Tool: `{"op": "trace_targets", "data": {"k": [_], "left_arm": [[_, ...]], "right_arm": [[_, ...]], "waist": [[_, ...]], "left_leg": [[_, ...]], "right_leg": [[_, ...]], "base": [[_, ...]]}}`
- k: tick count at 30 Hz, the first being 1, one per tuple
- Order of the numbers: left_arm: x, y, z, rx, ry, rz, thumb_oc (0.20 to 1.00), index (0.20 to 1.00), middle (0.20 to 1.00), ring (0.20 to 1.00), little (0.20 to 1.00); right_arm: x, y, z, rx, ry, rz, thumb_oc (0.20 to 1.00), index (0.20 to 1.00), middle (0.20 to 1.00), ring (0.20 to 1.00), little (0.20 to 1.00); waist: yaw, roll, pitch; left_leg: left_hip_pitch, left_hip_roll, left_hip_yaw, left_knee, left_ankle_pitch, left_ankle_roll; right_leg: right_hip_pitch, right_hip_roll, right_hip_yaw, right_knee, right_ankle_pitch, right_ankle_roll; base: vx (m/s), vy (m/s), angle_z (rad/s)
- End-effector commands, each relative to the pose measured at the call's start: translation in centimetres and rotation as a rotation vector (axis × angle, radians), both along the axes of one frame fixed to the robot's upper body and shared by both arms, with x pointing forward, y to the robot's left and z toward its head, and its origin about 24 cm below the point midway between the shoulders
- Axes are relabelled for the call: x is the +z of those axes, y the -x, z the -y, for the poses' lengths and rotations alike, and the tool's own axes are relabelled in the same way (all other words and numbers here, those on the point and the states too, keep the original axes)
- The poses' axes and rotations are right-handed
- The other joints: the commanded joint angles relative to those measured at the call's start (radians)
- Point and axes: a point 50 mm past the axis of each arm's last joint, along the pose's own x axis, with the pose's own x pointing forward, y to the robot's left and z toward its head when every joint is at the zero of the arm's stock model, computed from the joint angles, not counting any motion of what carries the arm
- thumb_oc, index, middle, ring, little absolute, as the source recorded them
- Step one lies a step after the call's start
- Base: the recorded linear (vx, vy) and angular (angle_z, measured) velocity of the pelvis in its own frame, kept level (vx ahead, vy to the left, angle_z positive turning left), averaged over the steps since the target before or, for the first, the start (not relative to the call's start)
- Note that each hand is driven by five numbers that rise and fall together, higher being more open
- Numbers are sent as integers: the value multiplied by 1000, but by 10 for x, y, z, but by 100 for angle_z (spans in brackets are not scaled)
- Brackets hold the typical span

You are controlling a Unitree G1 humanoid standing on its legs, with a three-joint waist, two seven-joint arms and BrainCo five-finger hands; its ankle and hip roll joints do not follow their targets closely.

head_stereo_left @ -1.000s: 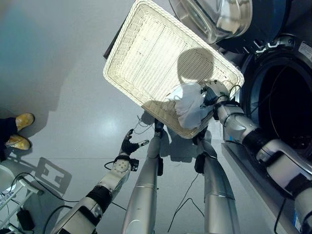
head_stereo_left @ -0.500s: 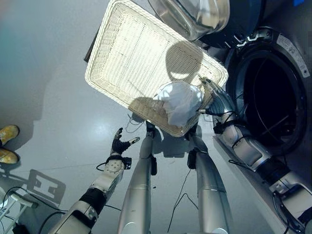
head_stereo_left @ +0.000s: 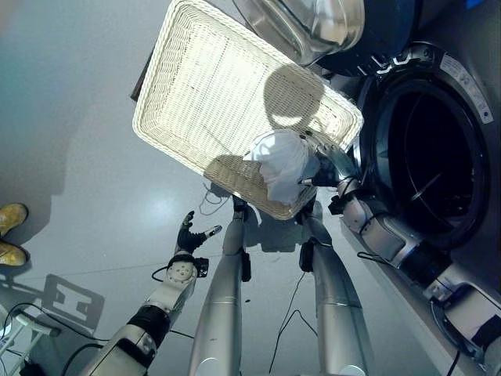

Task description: Put the clothes into the washing machine.

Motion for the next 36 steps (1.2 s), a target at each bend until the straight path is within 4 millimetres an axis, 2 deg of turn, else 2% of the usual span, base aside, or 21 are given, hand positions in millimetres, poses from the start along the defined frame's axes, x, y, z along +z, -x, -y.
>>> {"op": "trace_targets", "data": {"k": [1, 9, 11, 21, 23, 24, 26, 27, 31, 32, 33, 34, 36], "left_arm": [[-4, 2, 3, -33, -35, -10, 1000, 1000, 1000, 1000, 1000], [-3, -1, 8, -53, -39, -12, 1000, 1000, 1000, 1000, 1000], [0, -5, 12, -70, -44, -10, 1000, 1000, 1000, 1000, 1000], [4, -12, 26, -131, -42, 5, 1000, 1000, 1000, 1000, 1000], [4, -12, 27, -136, -42, 8, 1000, 1000, 1000, 1000, 1000], [5, -13, 32, -149, -43, 14, 1000, 1000, 1000, 1000, 1000], [6, -14, 35, -155, -42, 17, 1000, 1000, 1000, 1000, 1000], [7, -15, 39, -164, -37, 21, 1000, 1000, 1000, 1000, 1000], [8, -17, 47, -180, -28, 29, 1000, 1000, 1000, 1000, 1000], [8, -17, 49, -182, -26, 30, 1000, 1000, 1000, 1000, 1000], [9, -17, 50, -183, -24, 31, 1000, 1000, 1000, 1000, 1000], [9, -17, 53, -185, -19, 30, 1000, 1000, 1000, 1000, 1000], [9, -17, 56, -184, -15, 26, 1000, 1000, 1000, 1000, 1000]], "right_arm": [[3, -1, -5, 19, 43, 2, 1000, 1000, 1000, 1000, 1000], [0, -10, -12, -2, 101, -49, 1000, 1000, 1000, 1000, 1000], [-10, -20, -7, -99, 226, -161, 1000, 1000, 1000, 1000, 1000], [-39, -37, 20, -307, 461, -465, 1000, 1000, 1000, 1000, 1000], [-41, -38, 23, -332, 488, -494, 1000, 1000, 1000, 1000, 1000], [-47, -39, 33, -394, 536, -572, 1000, 1000, 1000, 1000, 1000], [-50, -39, 35, -421, 561, -605, 1000, 1000, 1000, 1000, 1000], [-55, -38, 45, -485, 614, -681, 1000, 1000, 1000, 1000, 1000], [-63, -34, 59, -572, 713, -790, 1000, 1000, 1000, 1000, 1000], [-64, -33, 61, -589, 721, -812, 699, 699, 699, 699, 699], [-65, -32, 63, -595, 725, -822, 347, 347, 347, 347, 347], [-70, -31, 65, -595, 739, -833, 200, 200, 200, 200, 200], [-74, -30, 66, -587, 725, -821, 200, 200, 200, 200, 200]], "waist": [[32, 11, 0], [45, 22, 0], [58, 32, 0], [92, 67, 0], [95, 71, 0], [103, 80, 0], [106, 85, 0], [111, 96, 0], [117, 114, 0], [117, 117, 0], [118, 119, 0], [116, 125, 0], [112, 127, 0]], "left_leg": [[-13, -82, 52, 43, -70, 13], [-19, -89, 46, 49, -68, 14], [-26, -94, 39, 53, -66, 14], [-40, -103, 25, 53, -56, 15], [-41, -103, 24, 52, -54, 15], [-44, -105, 19, 49, -51, 15], [-45, -107, 17, 46, -48, 16], [-46, -107, 14, 43, -45, 17], [-48, -110, 12, 38, -38, 18], [-48, -111, 11, 37, -37, 18], [-48, -111, 11, 36, -36, 19], [-48, -111, 12, 36, -35, 20], [-47, -111, 14, 38, -34, 20]], "right_leg": [[43, 9, 1, -122, 88, 111], [38, 6, -5, -116, 85, 108], [32, 3, -12, -111, 84, 105], [21, -7, -26, -111, 88, 97], [19, -8, -28, -111, 88, 97], [16, -9, -31, -112, 90, 96], [14, -9, -31, -113, 92, 95], [12, -11, -31, -114, 93, 94], [7, -12, -28, -115, 95, 91], [6, -12, -27, -115, 96, 90], [5, -13, -27, -116, 96, 90], [4, -12, -23, -114, 95, 87], [5, -10, -18, -112, 94, 86]], "base": [[3, -7, 6], [3, -2, 1], [28, -26, 4], [18, -11, 5], [16, -16, 8], [16, -20, 6], [7, -7, 2], [0, 0, 0], [0, 0, 0], [0, 0, 0], [0, 0, 0], [0, 0, 0], [5, 18, 1]]}}
